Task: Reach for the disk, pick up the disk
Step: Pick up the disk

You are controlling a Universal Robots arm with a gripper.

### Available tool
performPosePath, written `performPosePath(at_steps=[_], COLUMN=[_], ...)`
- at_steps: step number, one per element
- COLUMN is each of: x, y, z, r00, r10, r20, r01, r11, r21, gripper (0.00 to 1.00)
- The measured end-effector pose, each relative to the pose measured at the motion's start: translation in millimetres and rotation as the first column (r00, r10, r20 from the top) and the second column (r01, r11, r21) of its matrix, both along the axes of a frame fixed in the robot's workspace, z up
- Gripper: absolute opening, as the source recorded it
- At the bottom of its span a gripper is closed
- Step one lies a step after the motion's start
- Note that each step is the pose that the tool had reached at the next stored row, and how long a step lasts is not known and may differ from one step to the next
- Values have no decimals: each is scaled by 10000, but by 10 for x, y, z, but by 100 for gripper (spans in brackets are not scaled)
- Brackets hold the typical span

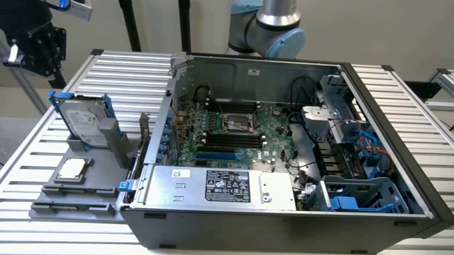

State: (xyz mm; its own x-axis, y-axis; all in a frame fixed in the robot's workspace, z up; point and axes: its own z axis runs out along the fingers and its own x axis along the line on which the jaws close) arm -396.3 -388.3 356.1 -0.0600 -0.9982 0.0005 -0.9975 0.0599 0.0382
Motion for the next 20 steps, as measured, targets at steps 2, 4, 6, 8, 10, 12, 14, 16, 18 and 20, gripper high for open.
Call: performPosePath(at_steps=[2,4,6,8,10,12,14,16,18,20], x=[0,0,0,-1,-1,-2,-2,-2,-2,-1], y=[16,40,50,51,52,52,52,52,52,52], z=[0,0,0,0,0,0,0,0,0,-2], r00=[9998,9996,9992,9989,9988,9988,9988,9988,9988,9988], r10=[173,295,401,478,488,489,489,489,489,489], r20=[-1,-1,1,0,0,-1,0,0,-1,-2], r01=[-173,-295,-401,-478,-488,-489,-489,-489,-489,-489], r11=[9998,9996,9992,9989,9988,9988,9988,9988,9988,9988], r21=[0,-1,0,0,0,-1,0,0,-1,-1], gripper=[11,11,11,11,11,12,24,30,36,48])
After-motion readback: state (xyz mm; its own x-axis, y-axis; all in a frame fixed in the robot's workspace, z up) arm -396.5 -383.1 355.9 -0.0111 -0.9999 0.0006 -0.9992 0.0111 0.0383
